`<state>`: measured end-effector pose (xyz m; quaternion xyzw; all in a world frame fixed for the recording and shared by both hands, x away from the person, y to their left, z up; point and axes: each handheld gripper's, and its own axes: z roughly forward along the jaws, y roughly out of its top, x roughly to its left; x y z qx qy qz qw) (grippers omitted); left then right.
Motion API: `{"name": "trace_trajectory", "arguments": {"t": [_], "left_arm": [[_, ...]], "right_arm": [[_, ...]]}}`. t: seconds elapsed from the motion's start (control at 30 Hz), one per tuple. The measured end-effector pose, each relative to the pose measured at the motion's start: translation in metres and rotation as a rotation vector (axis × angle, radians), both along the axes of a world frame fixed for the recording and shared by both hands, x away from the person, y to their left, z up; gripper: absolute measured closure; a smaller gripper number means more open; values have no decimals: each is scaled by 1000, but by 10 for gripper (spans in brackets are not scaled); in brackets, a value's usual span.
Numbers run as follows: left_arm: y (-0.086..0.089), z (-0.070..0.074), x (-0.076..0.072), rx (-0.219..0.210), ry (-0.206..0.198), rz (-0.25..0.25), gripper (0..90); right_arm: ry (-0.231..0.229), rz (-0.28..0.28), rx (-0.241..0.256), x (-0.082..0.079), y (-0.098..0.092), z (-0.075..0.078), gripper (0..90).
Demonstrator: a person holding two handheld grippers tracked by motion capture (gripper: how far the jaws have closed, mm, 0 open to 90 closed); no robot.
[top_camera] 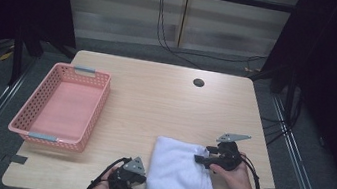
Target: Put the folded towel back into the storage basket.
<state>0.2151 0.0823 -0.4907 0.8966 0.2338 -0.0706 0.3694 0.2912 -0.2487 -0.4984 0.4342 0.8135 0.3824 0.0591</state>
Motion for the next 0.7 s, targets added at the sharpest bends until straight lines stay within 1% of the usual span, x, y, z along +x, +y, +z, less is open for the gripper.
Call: {"name": "trace_trajectory", "arguments": {"t": [0.07, 0.1, 0.13, 0.17, 0.2, 0.23, 0.27, 0.3, 0.33, 0.37, 0.43, 0.47, 0.5, 0.53, 0.6, 0.63, 0.67, 0.7], "left_arm": [[-2, 0, -2, 5, -16, 13, 257], [-3, 0, -3, 7, -32, 15, 280], [-4, 1, -3, 22, -38, 15, 317], [-4, 1, -3, 30, -50, 12, 374], [-4, 1, -2, 33, -53, 14, 424], [-4, 1, -1, 32, -44, 12, 459], [-4, 1, 1, 36, -51, 1, 495], [-5, 3, 2, 59, -58, 10, 554], [-5, 3, 3, 63, -56, 5, 598], [-6, 3, 4, 64, -44, -1, 613], [-5, 2, 8, 52, -24, -2, 664], [-4, 2, 9, 39, -7, 3, 678], [-4, 2, 9, 39, 4, 4, 689], [-4, 2, 9, 36, 7, 6, 694], [-3, 2, 10, 42, 11, 5, 698], [-4, 1, 10, 29, 9, 3, 698], [-3, 1, 10, 27, 9, 0, 698], [-3, 1, 11, 12, 15, 3, 700]], "right_arm": [[-1, 13, -14, -1, 1, 0, 318], [10, 11, -11, -1, 1, 0, 340], [15, 14, -4, 0, 1, -1, 367], [16, 29, -7, 0, 1, 0, 409], [18, 39, -6, 0, 2, 0, 426], [15, 43, -8, 0, 2, 0, 462], [21, 54, -1, -1, 3, 0, 529], [29, 62, 11, -1, 3, -1, 545], [40, 57, 26, -1, 2, -1, 577], [46, 60, 37, -1, 2, -1, 604], [56, 67, 45, 0, 2, -1, 632], [56, 72, 47, 0, 2, -1, 642], [55, 73, 46, -1, 2, -1, 655], [58, 69, 49, -1, 2, -1, 666], [59, 66, 53, 0, 2, 0, 680], [64, 66, 64, 0, 1, 0, 687], [67, 64, 66, 0, 1, 0, 691], [69, 64, 70, 1, 0, 0, 695]]}}
